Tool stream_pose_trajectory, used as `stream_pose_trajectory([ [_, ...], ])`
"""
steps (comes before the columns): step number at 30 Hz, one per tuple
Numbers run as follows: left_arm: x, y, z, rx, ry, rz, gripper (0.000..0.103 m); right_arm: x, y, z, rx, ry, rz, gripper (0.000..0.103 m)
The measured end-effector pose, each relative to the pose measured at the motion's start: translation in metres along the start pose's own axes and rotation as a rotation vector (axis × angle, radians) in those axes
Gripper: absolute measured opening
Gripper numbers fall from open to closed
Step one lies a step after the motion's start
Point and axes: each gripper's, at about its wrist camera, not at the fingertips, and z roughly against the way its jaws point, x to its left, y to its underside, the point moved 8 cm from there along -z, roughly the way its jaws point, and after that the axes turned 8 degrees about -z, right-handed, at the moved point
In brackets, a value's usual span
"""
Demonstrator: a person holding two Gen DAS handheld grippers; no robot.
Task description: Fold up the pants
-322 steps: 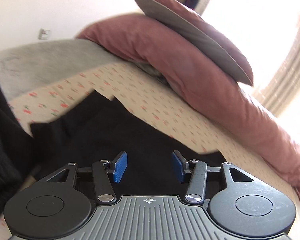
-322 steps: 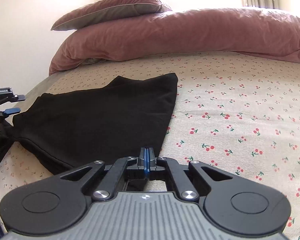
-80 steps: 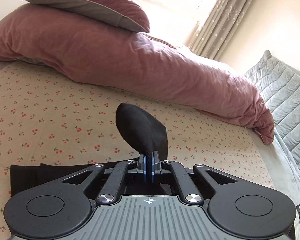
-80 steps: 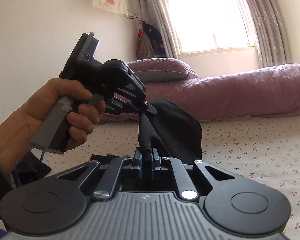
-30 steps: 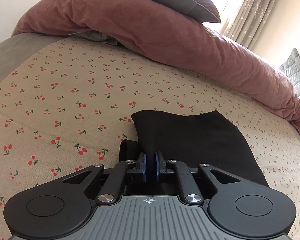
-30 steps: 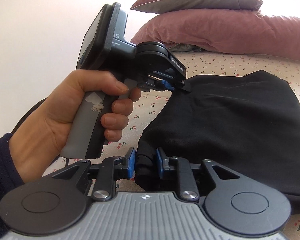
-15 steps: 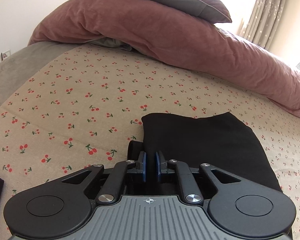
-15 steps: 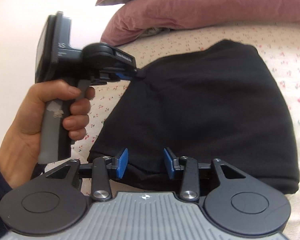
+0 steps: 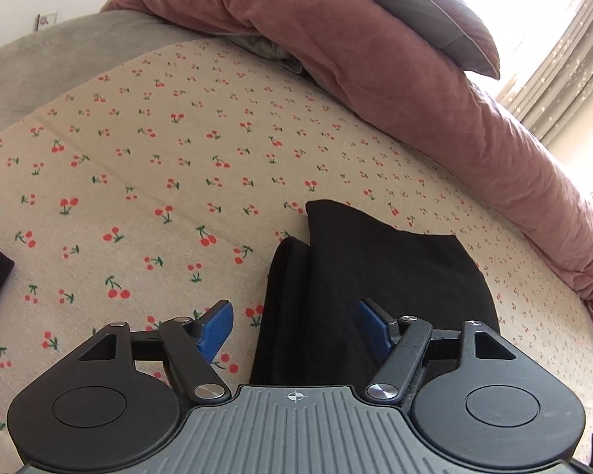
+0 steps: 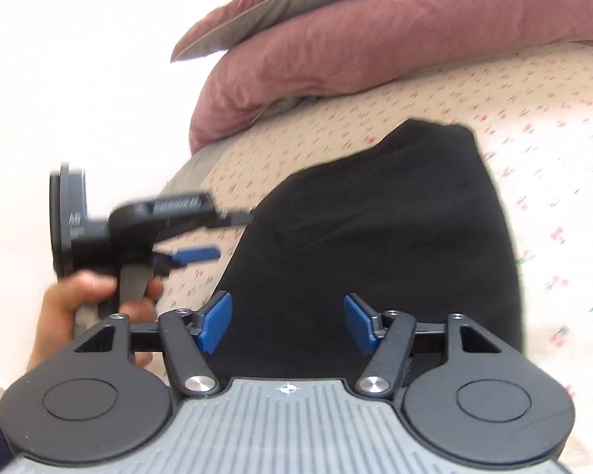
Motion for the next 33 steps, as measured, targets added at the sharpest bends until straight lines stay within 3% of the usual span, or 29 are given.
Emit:
stream_pose_trajectory([
  [6, -0.003, 0.014, -0.012, 0.066, 0.094, 0.058, 0.071, -0.084, -0.04, 0.001, -0.059, 0.163, -0.169, 0.055],
  [8, -0.006, 0.017, -0.017, 0.08, 0.099, 0.042, 0.078, -0.095, -0.039, -0.012, -0.035, 0.137, -0.222, 0.054],
  [11, -0.01, 0.019, -0.021, 0.092, 0.091, 0.008, 0.08, -0.099, -0.033, -0.03, 0.006, 0.067, -0.279, 0.052],
  [15, -0.013, 0.02, -0.022, 0.108, 0.087, -0.035, 0.082, -0.097, -0.029, -0.046, 0.0, 0.091, -0.245, 0.037],
  [21, -0.009, 0.019, -0.018, 0.103, 0.026, -0.028, 0.082, -0.097, -0.033, -0.046, -0.004, 0.083, -0.245, 0.036],
  [25, -0.013, 0.023, -0.022, 0.118, 0.086, -0.021, 0.08, -0.1, -0.032, -0.045, -0.011, 0.06, -0.271, 0.036],
  [26, -0.016, 0.023, -0.022, 0.118, 0.099, -0.037, 0.078, -0.1, -0.031, -0.045, -0.017, 0.064, -0.264, 0.036],
  [28, -0.021, 0.026, -0.024, 0.126, 0.117, -0.052, 0.055, -0.094, -0.03, -0.046, -0.042, 0.115, -0.199, 0.031],
  [30, -0.025, 0.027, -0.023, 0.114, 0.128, -0.042, 0.031, -0.085, -0.029, -0.048, -0.063, 0.182, -0.101, 0.007],
  [33, -0.034, 0.023, -0.017, 0.073, 0.106, -0.076, 0.022, -0.068, -0.033, -0.042, -0.106, 0.217, 0.009, 0.001],
])
